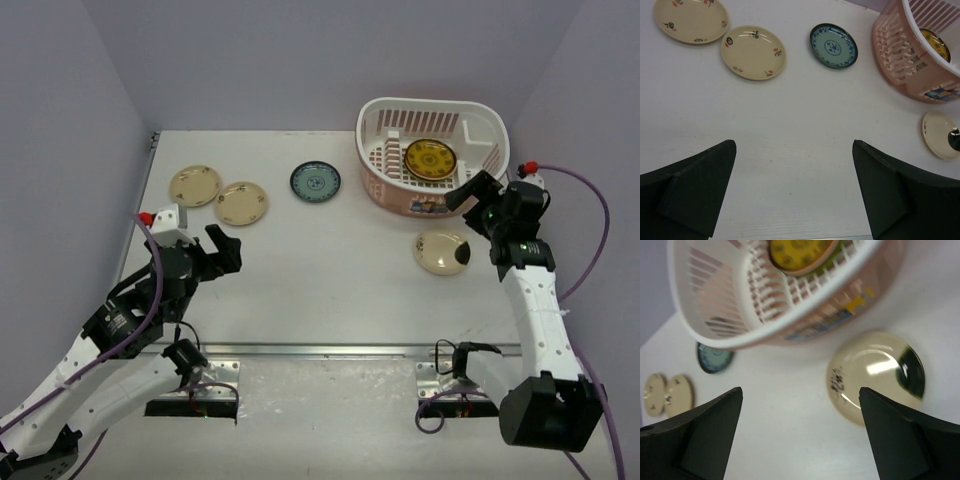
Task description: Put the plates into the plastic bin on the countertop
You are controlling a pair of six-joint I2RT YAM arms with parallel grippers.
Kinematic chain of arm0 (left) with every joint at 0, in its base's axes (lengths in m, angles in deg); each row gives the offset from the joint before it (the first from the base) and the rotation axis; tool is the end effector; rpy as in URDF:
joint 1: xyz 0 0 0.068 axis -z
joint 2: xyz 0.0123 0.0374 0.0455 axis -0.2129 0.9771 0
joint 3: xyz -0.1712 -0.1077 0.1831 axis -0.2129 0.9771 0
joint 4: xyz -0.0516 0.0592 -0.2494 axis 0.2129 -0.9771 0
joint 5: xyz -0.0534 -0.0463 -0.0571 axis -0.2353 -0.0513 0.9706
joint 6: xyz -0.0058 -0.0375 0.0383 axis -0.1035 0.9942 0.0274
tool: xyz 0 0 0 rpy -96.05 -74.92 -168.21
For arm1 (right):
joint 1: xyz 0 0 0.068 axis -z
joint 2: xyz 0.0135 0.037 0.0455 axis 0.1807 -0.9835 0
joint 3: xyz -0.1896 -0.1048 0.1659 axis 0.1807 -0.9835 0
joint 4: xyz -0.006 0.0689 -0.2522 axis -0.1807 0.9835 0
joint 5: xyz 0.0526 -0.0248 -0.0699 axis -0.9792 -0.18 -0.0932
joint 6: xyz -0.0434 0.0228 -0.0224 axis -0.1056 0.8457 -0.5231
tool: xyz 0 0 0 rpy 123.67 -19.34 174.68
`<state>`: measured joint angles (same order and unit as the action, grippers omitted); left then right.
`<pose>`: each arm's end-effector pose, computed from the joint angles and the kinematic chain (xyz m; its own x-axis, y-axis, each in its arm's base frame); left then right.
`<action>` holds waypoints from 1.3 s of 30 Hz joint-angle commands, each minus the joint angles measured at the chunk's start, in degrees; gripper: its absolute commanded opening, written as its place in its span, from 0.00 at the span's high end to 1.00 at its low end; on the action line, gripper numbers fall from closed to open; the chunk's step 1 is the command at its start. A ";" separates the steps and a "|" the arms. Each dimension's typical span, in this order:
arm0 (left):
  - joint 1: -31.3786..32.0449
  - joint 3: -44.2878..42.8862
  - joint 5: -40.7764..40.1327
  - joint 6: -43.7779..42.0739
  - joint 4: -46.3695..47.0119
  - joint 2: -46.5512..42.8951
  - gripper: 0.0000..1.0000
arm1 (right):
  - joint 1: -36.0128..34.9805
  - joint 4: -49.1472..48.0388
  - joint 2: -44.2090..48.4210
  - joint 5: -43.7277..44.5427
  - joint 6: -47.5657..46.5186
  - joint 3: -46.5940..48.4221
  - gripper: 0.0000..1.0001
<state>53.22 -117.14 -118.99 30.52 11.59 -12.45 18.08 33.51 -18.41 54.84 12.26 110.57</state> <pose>0.0926 -0.0528 0.3378 -0.3432 -0.2307 -0.9105 -0.0384 0.9720 -0.2318 0.2259 -0.0282 0.3039 -0.2734 0.7029 -0.6567 0.3469 0.7088 0.6143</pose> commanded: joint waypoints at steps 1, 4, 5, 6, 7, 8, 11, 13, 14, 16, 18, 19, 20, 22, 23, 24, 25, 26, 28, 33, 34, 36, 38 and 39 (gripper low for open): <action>0.12 0.81 -1.28 -0.49 2.64 -1.89 0.00 | 5.60 0.01 -0.41 -1.83 -3.58 -10.67 0.01; 0.12 0.93 -0.26 -1.27 3.14 -1.49 0.00 | 8.02 -3.41 -2.31 -2.41 -2.62 -14.70 0.01; 0.12 0.93 0.00 -1.49 3.23 -1.24 0.00 | 8.88 -4.15 -3.33 -2.75 -2.40 -15.44 0.01; 0.12 1.01 0.26 -1.50 3.32 -1.14 0.00 | 9.26 -5.00 -4.04 -2.77 -2.39 -16.13 0.01; 0.12 1.14 0.63 -1.68 3.56 -1.01 0.00 | 9.93 -6.41 -5.10 -2.66 -2.27 -17.30 0.01; 0.12 1.24 1.18 -1.96 3.86 -0.95 0.00 | 10.68 -7.75 -6.07 -2.69 -2.02 -18.56 0.01; 0.12 1.41 2.15 -2.51 4.33 -1.29 0.00 | 12.59 -12.24 -9.47 -4.83 -0.96 -21.52 0.04; 0.12 1.53 2.57 -2.76 4.45 -1.80 0.00 | 13.03 -17.16 -13.73 -6.11 -0.47 -23.11 0.09; 0.12 1.55 2.69 -2.86 4.59 -1.96 0.00 | 13.11 -18.71 -15.61 -6.49 -0.17 -23.43 0.14; 0.20 1.55 2.99 -3.08 4.90 -2.26 0.00 | 13.16 -21.33 -19.86 -7.06 0.66 -23.75 0.22; 0.21 1.72 3.51 -3.25 4.99 -2.36 0.00 | 13.16 -24.43 -22.87 -6.67 1.67 -24.92 0.29; 0.21 1.72 3.68 -3.38 5.11 -2.25 0.00 | 13.20 -25.45 -23.53 -6.38 2.61 -25.43 0.34; 0.21 1.73 3.84 -3.50 5.23 -2.13 0.00 | 13.24 -26.39 -24.10 -6.09 3.54 -25.92 0.40; 0.21 1.66 4.10 -3.68 5.35 -1.88 0.00 | 13.88 -26.89 -25.64 -6.00 5.24 -26.04 0.52; 0.21 1.64 4.15 -3.70 5.35 -1.83 0.00 | 13.95 -25.80 -26.17 -5.28 5.52 -25.49 0.54; 0.21 1.64 4.15 -3.70 5.28 -1.83 0.00 | 14.02 -24.37 -26.52 -4.54 5.98 -24.88 0.60; 0.21 1.53 3.88 -3.65 5.15 -1.94 0.00 | 14.09 -22.85 -26.93 -3.88 6.35 -24.29 0.66; 0.21 1.43 3.62 -3.59 5.06 -2.15 0.00 | 14.21 -21.88 -27.13 -3.51 6.58 -24.02 0.69; 0.21 1.37 3.24 -3.49 5.00 -2.79 0.00 | 14.53 -21.27 -26.90 -3.32 6.85 -24.29 0.73; 0.21 1.46 2.74 -3.35 4.82 -3.94 0.00 | 14.74 -20.73 -26.52 -3.74 6.40 -24.64 0.87; 0.21 1.38 2.66 -3.27 4.82 -4.03 0.00 | 14.74 -19.72 -26.52 -3.91 5.57 -24.30 0.99; 0.21 1.30 2.49 -3.26 4.75 -4.10 0.00 | 14.81 -18.89 -24.75 -4.23 5.29 -25.09 1.00; 0.21 1.29 2.32 -3.21 4.68 -3.98 0.00 | 14.74 -17.88 -20.36 -4.58 5.26 -26.75 1.00; 0.21 1.25 2.21 -3.13 4.60 -3.90 0.00 | 14.74 -17.40 -17.41 -4.66 5.46 -27.76 1.00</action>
<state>53.22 -115.59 -115.83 27.94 14.05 -16.38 32.69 9.06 -42.34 48.21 19.10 86.40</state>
